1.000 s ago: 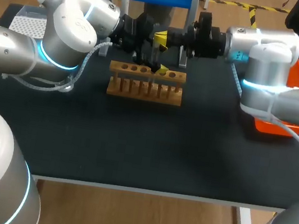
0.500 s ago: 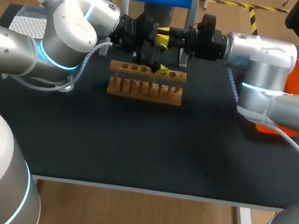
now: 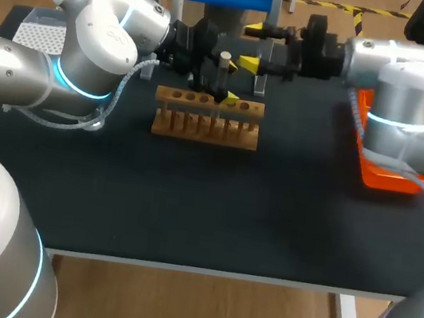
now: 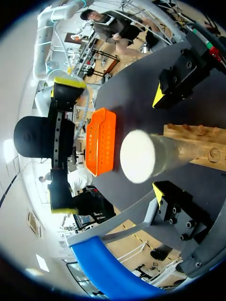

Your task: Invert the test tube, pick up the pipette, mount the tip to pipette, aspirate from beaker and dispense into the tube, eject the tip, return the pipette, and cap with the stopper.

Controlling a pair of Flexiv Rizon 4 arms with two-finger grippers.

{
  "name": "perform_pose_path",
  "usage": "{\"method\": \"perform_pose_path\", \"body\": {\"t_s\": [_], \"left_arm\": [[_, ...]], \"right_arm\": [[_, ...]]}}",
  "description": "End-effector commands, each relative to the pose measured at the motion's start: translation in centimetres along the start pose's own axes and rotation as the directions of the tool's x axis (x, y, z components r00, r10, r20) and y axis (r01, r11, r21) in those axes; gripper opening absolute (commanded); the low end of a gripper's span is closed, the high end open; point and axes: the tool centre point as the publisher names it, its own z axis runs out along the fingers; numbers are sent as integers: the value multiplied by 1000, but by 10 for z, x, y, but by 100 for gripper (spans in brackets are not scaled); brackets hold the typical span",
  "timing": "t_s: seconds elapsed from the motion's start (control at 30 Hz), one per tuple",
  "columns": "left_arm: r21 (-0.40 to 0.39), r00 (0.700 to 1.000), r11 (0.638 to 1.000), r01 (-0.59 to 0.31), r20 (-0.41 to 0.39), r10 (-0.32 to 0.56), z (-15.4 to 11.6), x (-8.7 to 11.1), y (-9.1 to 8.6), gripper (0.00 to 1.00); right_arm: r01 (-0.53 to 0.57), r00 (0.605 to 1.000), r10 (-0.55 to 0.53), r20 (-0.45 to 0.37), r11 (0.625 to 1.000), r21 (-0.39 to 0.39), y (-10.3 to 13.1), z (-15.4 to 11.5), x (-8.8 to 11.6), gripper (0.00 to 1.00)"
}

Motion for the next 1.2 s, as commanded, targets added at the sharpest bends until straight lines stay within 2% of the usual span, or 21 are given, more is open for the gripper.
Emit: {"method": "perform_pose_path", "body": {"t_s": [0.03,0.27,0.4,0.53,0.63,1.2], "left_arm": [[-1,1000,1000,0,-1,0,0,0,0,100],[-1,1000,1000,0,-1,0,0,0,0,100],[-1,1000,1000,0,-1,0,0,0,0,100],[-1,1000,1000,0,-1,0,0,0,0,100],[-1,1000,1000,0,-1,0,0,0,0,100],[-1,1000,1000,0,-1,0,0,0,0,100]], "right_arm": [[16,999,-20,39,995,97,8,-34,15,100],[74,987,-107,116,964,257,-13,-73,21,100],[33,984,-85,157,952,305,-29,-93,26,100],[-56,981,-12,195,940,338,-51,-106,36,100],[-141,972,67,225,932,333,-64,-111,43,100],[-141,972,67,225,932,333,-64,-111,43,100]]}}
